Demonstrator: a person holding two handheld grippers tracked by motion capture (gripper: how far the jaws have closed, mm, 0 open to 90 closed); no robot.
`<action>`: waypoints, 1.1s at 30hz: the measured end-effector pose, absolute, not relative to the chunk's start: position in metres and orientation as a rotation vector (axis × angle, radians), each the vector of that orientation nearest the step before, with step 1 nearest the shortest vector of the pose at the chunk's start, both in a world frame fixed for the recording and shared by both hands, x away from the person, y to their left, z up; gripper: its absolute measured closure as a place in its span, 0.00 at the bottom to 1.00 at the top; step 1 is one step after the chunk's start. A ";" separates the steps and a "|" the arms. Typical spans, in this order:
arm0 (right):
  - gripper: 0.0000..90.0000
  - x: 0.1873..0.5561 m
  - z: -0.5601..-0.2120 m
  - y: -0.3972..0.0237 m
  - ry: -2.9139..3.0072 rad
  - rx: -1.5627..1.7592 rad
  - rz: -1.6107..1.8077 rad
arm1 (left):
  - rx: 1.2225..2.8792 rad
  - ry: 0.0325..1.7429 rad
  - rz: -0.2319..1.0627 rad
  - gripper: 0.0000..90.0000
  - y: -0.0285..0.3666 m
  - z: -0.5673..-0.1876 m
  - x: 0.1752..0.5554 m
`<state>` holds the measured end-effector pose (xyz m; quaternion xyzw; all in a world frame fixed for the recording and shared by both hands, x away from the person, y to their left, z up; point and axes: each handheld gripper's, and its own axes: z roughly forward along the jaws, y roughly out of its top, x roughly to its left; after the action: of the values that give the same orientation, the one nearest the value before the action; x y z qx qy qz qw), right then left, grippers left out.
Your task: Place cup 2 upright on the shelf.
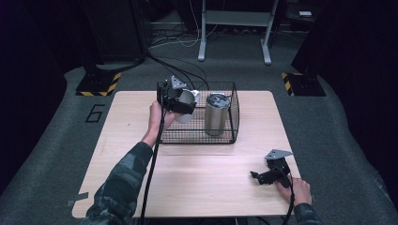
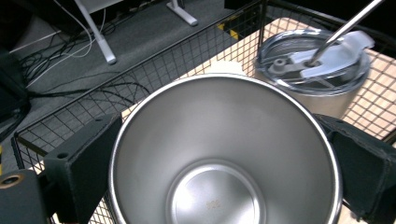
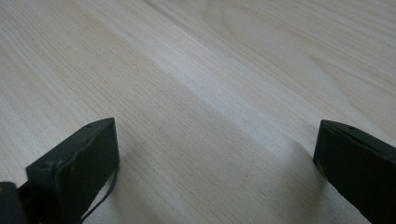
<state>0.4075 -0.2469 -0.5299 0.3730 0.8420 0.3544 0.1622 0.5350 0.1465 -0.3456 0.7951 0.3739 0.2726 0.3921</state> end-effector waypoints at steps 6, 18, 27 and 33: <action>0.00 0.407 -0.530 -0.247 2.406 1.064 1.006 | 2.063 0.976 0.688 0.07 0.148 -0.354 0.544; 0.00 0.407 -0.530 -0.247 2.400 1.063 1.012 | 2.102 1.053 0.634 0.06 0.146 -0.376 0.563; 0.00 0.407 -0.530 -0.247 2.402 1.065 1.010 | 2.132 1.097 0.592 0.06 0.145 -0.389 0.573; 0.00 0.407 -0.530 -0.247 2.401 1.064 1.010 | 2.146 1.105 0.580 0.06 0.144 -0.393 0.576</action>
<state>0.4074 -0.2469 -0.5300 0.3730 0.8420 0.3541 0.1631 0.5760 0.1444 -0.3933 0.8180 0.4210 0.2212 0.3235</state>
